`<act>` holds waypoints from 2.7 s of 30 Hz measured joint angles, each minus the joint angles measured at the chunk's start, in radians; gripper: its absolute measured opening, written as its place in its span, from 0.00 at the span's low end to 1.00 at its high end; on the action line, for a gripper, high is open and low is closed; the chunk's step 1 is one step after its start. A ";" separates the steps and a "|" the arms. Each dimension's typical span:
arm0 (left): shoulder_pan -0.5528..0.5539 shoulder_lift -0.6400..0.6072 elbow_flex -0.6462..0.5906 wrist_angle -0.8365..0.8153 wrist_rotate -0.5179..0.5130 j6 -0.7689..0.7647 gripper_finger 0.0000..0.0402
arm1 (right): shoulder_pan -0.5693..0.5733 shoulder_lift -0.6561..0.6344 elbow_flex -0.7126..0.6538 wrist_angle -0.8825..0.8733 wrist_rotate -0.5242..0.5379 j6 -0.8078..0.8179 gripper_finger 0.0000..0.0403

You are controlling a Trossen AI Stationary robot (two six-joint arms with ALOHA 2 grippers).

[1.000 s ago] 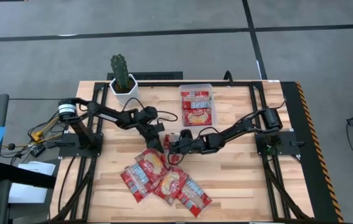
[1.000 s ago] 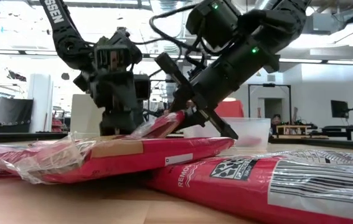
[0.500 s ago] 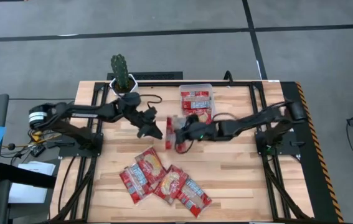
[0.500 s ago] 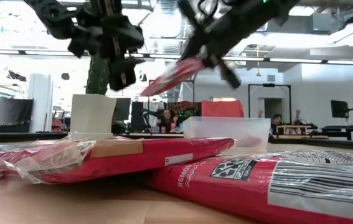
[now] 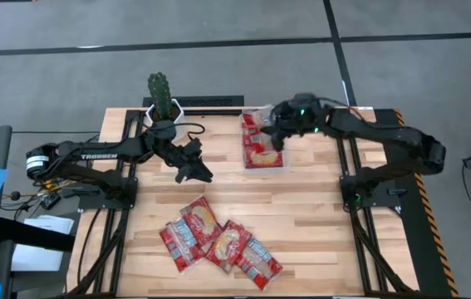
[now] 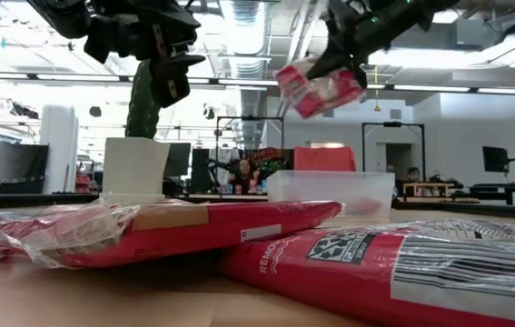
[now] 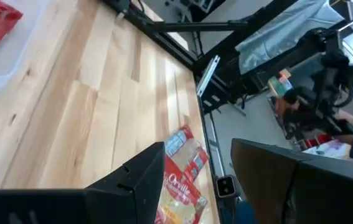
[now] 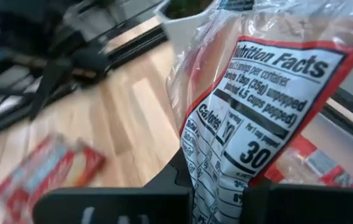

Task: Sort popcorn bags into baskets
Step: Put the popcorn bag into the transparent bin

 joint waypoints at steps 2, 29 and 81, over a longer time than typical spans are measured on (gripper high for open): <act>0.000 0.000 0.000 -0.003 -0.022 0.003 0.44 | -0.068 -0.001 0.000 -0.030 -0.115 -0.099 0.08; 0.004 0.000 0.000 -0.051 -0.305 -0.061 0.44 | -0.138 0.477 0.424 -0.654 -0.227 -0.932 0.09; -0.142 -0.039 0.000 -0.726 -0.343 -0.002 0.45 | 0.013 0.629 0.838 -1.080 -0.322 -0.408 0.57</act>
